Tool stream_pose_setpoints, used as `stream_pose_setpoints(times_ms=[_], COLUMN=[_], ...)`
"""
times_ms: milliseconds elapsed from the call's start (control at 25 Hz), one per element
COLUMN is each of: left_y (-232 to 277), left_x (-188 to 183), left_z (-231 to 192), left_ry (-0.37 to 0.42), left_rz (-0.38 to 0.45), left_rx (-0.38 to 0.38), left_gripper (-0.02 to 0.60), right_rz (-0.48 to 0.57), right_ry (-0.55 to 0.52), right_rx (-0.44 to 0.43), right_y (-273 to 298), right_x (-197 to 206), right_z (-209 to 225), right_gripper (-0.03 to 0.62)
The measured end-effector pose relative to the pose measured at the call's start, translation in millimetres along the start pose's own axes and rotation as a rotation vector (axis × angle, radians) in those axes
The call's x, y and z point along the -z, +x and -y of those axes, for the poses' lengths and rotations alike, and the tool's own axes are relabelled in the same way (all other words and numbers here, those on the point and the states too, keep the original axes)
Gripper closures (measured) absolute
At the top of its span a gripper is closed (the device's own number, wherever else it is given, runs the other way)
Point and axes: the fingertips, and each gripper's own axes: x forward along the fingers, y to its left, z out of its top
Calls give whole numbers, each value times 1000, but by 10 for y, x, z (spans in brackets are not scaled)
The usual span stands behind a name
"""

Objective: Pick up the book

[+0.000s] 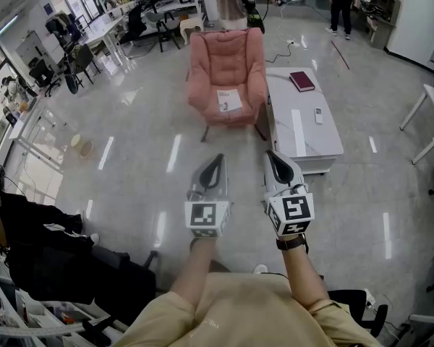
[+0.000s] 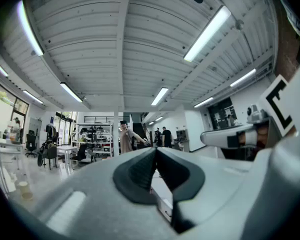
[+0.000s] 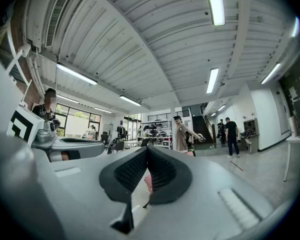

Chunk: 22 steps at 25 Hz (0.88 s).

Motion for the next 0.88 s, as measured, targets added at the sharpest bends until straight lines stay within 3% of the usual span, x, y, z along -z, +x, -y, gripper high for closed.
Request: stream_pose_setpoints(times_ms=[200, 440, 640, 880], left_y=[118, 414, 584, 796], left_x=[94, 282, 285, 559], left_z=[-453, -1288, -2063, -2841], left_ry=[-28, -79, -93, -148], left_rz=[-3, -1, 40, 47], left_rx=[21, 35, 39, 20], left_gripper=[580, 580, 580, 580], right_rz=[-43, -83, -94, -144], right_ry=[66, 154, 120, 72], right_rx=[66, 36, 46, -17], right_y=[400, 1176, 1896, 2584], right_x=[160, 429, 444, 711], right_z=[-100, -389, -699, -1226], right_gripper=[589, 589, 589, 589])
